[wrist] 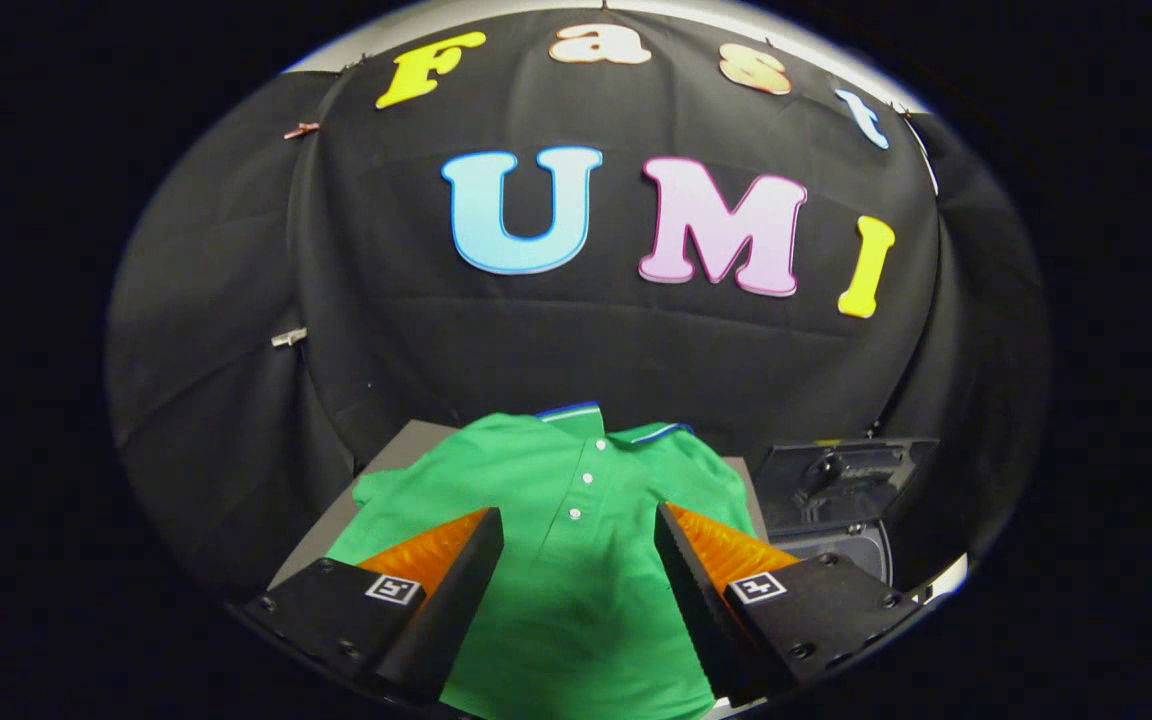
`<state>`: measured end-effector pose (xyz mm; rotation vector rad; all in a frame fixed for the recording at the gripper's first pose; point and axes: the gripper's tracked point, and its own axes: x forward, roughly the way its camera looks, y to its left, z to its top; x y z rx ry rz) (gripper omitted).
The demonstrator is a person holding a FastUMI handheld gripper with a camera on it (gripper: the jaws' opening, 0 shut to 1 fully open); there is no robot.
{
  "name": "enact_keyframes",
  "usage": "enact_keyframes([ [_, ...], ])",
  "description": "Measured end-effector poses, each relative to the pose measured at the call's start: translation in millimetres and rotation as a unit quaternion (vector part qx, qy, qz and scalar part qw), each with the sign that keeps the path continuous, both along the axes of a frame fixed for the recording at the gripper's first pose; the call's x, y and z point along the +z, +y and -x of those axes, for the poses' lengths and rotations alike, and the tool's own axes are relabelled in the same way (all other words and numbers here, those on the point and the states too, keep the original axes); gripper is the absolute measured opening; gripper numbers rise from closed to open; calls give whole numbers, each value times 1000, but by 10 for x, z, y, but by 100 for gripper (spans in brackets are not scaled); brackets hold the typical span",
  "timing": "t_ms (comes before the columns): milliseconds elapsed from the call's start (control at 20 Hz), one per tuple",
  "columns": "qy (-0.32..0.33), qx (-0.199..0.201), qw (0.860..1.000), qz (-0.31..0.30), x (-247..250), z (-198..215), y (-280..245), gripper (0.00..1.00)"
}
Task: Put the clothes into the washing machine and then close the washing machine lid.
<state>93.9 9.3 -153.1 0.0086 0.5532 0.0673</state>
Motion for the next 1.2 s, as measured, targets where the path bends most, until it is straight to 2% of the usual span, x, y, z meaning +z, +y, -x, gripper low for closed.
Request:
enact_keyframes([
  [250, 56, 12, 998, 14, -403, -273, 65, 95],
  [400, 148, 22, 989, -5, -846, -221, 157, 94],
  [450, 131, 25, 991, -17, -754, -347, 163, 93],
  [650, 148, 13, 988, -51, -889, -268, 141, 90],
  [700, 146, 8, 988, -41, -857, -278, 75, 89],
  [800, 148, -23, 987, -55, -847, -269, -105, 51],
  [900, 174, -50, 978, -101, -880, -259, -132, 14],
  [1050, 189, 0, 979, -80, -895, -274, -110, 14],
  [1150, 182, 15, 982, -57, -898, -267, -128, 14],
  [1200, 179, 12, 982, -56, -873, -251, -118, 5],
])
